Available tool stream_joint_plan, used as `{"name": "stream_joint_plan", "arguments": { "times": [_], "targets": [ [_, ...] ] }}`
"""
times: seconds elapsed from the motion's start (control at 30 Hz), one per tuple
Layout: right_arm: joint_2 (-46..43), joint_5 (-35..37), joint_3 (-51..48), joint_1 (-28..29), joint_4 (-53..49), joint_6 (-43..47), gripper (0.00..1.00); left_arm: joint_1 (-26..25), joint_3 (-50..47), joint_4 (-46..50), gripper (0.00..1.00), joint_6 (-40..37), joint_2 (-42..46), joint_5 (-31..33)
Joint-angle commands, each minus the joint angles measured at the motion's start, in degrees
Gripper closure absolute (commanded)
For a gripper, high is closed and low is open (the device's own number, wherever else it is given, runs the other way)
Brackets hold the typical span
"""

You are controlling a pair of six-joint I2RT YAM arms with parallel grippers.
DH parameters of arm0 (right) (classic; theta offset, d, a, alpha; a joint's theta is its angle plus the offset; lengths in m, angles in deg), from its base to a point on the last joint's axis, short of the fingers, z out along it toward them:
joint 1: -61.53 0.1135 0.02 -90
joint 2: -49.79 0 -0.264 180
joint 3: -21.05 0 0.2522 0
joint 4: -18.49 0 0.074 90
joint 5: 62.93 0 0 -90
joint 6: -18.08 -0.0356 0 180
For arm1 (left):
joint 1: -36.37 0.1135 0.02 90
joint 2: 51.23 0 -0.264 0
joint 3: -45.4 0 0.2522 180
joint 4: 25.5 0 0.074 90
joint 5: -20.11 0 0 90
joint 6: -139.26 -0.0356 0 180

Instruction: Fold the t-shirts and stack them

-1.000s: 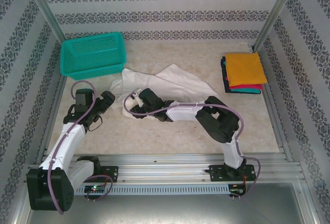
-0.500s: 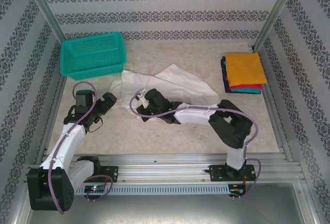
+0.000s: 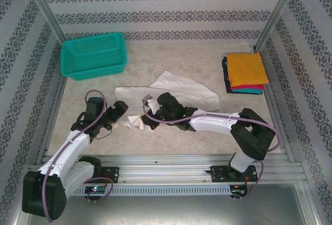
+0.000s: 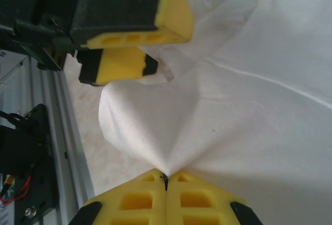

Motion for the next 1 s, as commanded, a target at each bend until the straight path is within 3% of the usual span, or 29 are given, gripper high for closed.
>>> {"name": "stream_joint_plan", "arguments": {
  "times": [0.0,0.23,0.4,0.53,0.87,0.97],
  "targets": [
    [-2.2,-2.3,0.6,-1.0,2.1,0.5,1.0,-2.0,0.8,-2.5,0.09,5.0,0.9,0.7],
    [-2.7,-2.5,4.6,-2.8,1.5,3.5,1.0,-2.0,2.4,0.3,0.08,11.3,2.7,2.4],
    [-2.4,-3.1,5.3,-3.2,0.7,4.6,1.0,-2.0,-1.1,-4.3,0.06,21.9,7.1,3.4],
    [-2.0,-4.1,5.6,-3.2,1.1,4.6,1.0,-2.2,-2.3,-11.0,0.07,27.4,5.5,1.5],
    [-2.0,-5.1,5.5,-3.2,1.9,4.1,1.0,-2.7,-5.2,-19.2,0.15,38.8,0.4,0.1],
    [-2.0,-5.6,5.5,-3.2,1.9,4.1,1.0,-2.7,-6.0,-22.0,0.22,40.1,-1.4,-0.5]
  ]
}}
